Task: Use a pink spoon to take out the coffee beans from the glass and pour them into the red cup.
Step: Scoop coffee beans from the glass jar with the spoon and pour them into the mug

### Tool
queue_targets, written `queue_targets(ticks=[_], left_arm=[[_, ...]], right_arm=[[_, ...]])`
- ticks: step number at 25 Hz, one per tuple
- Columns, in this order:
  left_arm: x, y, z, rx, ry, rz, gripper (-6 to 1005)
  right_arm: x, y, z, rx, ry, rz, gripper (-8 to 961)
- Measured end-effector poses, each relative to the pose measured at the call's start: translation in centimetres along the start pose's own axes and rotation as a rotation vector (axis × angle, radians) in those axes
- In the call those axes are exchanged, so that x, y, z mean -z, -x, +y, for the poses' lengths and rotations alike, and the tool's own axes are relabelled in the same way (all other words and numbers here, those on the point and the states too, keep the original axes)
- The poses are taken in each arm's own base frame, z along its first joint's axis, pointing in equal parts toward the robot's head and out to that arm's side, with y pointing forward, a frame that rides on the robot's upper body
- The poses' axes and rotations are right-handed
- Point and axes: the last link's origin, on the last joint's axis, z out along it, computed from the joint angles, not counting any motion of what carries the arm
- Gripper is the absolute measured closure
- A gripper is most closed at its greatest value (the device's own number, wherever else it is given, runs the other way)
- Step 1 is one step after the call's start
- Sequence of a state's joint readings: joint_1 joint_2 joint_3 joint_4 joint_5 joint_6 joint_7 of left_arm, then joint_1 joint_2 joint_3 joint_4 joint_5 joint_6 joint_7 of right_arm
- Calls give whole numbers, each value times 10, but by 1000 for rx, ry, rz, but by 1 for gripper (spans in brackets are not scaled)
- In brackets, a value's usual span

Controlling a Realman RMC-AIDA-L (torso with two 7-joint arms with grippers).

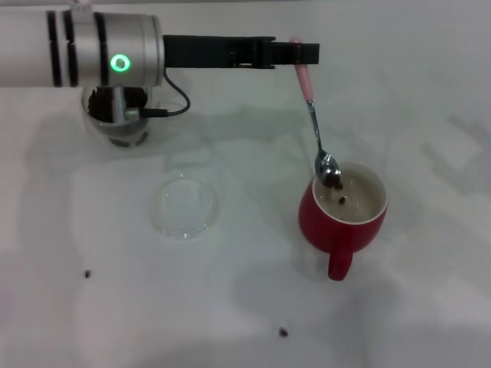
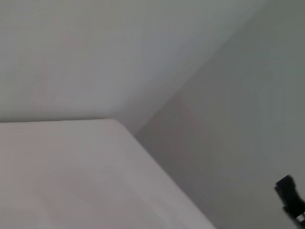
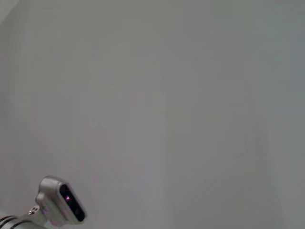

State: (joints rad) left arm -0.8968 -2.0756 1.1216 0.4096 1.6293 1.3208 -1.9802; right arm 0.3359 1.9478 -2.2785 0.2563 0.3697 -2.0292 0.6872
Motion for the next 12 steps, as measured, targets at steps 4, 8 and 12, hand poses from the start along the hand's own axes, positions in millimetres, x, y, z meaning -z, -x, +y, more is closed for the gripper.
queue_targets(ticks=[4, 8, 12], left_arm=[[-9, -8, 1, -45, -28, -30, 866], [-14, -18, 5, -109, -43, -50, 863], [-18, -28, 14, -190, -42, -71, 860]], right_arm=[[-1, -1, -1, -2, 0, 5, 154], [-1, -2, -1, -3, -3, 10, 154], [-1, -2, -1, -4, -6, 14, 154]])
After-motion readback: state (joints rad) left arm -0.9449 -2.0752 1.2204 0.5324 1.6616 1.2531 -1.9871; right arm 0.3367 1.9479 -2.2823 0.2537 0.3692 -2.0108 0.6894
